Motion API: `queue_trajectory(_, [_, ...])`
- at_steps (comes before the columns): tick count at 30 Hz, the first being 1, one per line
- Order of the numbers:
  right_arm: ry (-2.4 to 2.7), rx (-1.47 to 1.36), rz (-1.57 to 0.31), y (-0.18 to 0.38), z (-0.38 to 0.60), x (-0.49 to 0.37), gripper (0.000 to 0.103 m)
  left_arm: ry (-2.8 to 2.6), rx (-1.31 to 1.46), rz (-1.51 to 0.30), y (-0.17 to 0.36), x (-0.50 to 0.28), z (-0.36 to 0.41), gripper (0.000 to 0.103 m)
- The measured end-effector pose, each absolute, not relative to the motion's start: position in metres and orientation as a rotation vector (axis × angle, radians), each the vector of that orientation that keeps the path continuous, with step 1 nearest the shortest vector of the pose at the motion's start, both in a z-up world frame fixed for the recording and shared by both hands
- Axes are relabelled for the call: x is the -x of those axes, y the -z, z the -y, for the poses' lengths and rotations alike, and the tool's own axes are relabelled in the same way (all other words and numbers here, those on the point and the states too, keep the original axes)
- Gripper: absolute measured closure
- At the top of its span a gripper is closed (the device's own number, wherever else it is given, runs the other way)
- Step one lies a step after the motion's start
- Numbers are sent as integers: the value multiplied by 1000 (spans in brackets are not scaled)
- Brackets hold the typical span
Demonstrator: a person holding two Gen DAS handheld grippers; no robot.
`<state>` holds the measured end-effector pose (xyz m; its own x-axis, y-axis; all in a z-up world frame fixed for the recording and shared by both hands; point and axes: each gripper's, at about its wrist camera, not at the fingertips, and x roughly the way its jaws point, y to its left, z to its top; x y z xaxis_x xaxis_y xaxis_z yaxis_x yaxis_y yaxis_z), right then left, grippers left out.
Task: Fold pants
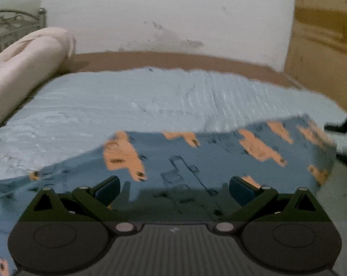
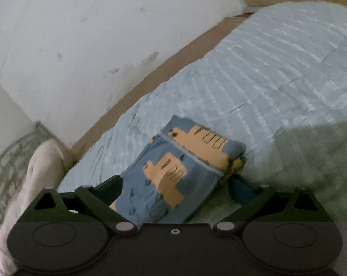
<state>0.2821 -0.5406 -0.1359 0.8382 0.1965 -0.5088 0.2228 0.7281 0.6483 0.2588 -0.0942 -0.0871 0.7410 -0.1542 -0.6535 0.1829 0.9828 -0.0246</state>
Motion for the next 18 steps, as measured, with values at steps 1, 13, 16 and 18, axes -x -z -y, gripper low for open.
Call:
queue_trajectory(1, [39,-798,-581,138,543,-283,14,178,-61,-728,92,-261,99,1])
queue_trajectory(13, [161,-895,-542,150,560,-274,90,175,3,-790,87,-270,89,1])
queue_trajectory(16, [155,-763,-530,132,545,-274,91,211,93,-786,76,-274,85,1])
queue_trajectory(18, [134,-667,-508,115,532,-276,91,240,163,-778,69,-275,81,1])
